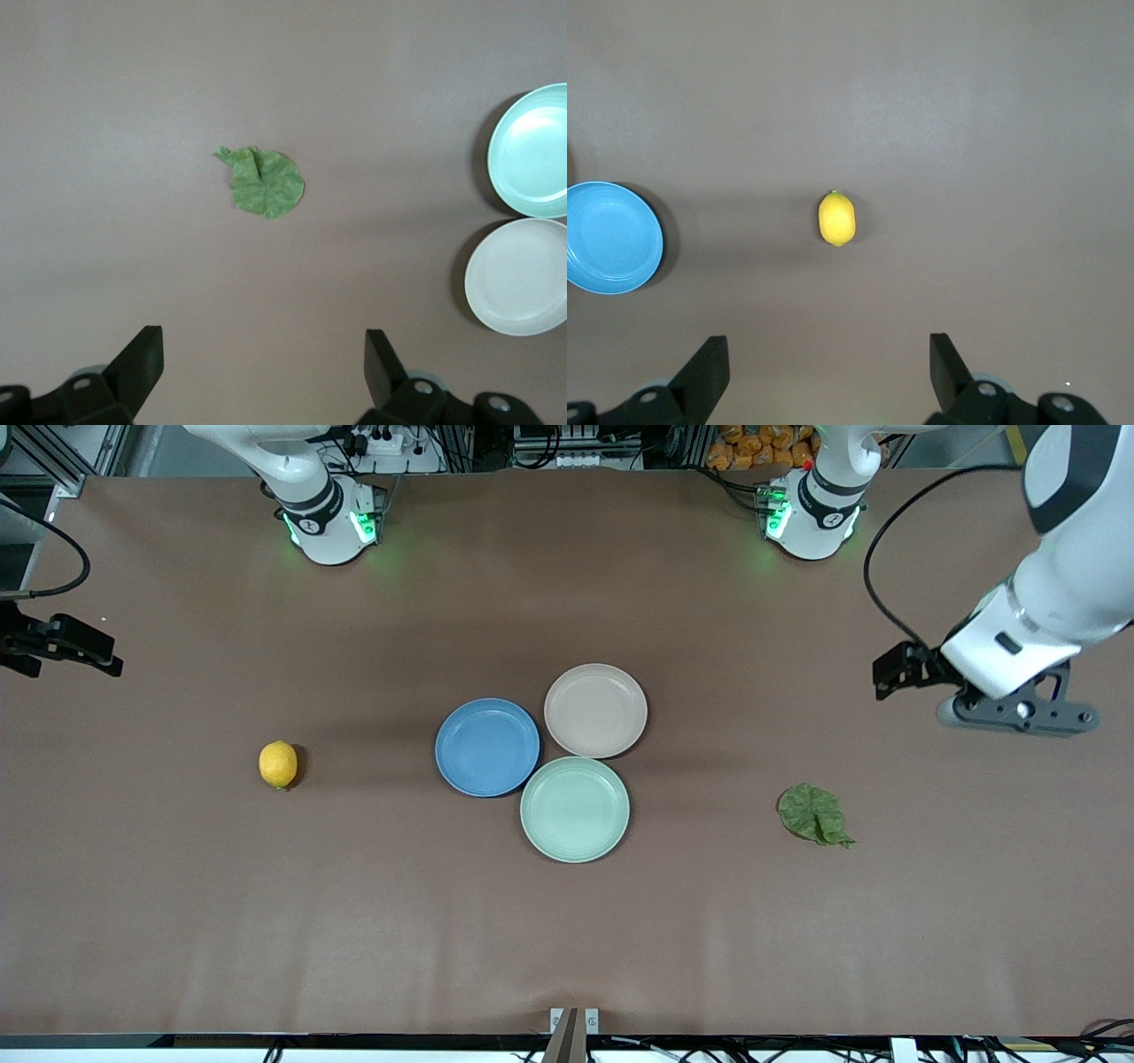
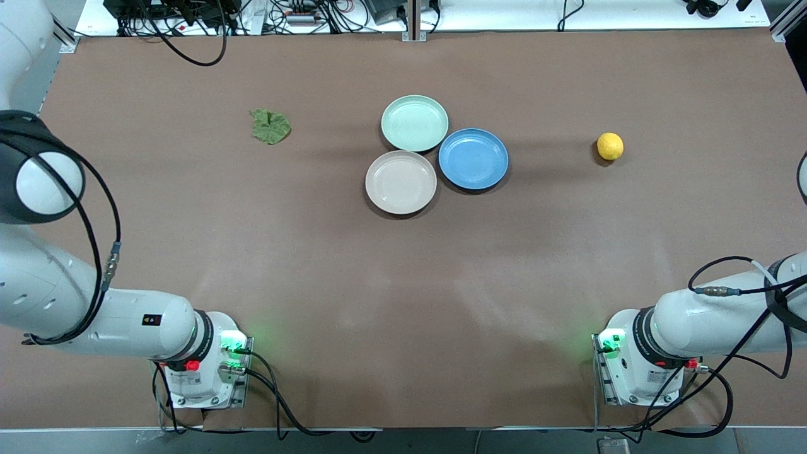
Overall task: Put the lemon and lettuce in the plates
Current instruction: 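Move the left gripper toward the green lettuce leaf, then lower the left gripper onto the lettuce while the right gripper reaches the lemon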
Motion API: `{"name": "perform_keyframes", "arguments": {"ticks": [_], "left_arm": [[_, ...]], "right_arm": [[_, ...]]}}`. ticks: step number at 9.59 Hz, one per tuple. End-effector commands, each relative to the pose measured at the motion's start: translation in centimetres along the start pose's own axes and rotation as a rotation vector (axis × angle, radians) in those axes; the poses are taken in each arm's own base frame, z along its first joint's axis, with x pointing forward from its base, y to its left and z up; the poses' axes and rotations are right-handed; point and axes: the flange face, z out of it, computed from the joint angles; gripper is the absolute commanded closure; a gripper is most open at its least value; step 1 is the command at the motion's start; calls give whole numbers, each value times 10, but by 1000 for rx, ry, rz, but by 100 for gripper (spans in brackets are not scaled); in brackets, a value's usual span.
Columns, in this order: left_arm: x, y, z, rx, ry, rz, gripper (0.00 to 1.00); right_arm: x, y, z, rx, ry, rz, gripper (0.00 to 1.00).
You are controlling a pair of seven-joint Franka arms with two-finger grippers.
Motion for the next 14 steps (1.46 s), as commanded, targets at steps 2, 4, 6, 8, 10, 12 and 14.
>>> {"name": "perform_keyframes", "arguments": {"ticks": [2,4,6,8,10,12,14], "left_arm": [[24,-4,36,4,-23,-12,0],[45,-9,61,-2,15,-20,0],[62,-20,113,-10,-40,-34,0],[73,-23,155,-12,-72,-36,0],[77,-29,184,5,-73,-16,0],[73,-26,217,50,-68,19,0],[75,-63,248,35,-33,-37,0]], "right_arm": [[0,-1,2,-1,-31,24,0],[8,-2,22,-1,-67,21,0],[18,-7,37,-3,-86,13,0],[28,-8,55,-3,-106,12,0],[30,-9,76,-3,-122,11,0],[33,-6,94,-3,-117,15,0],[34,-4,123,-5,-109,42,0]]}}
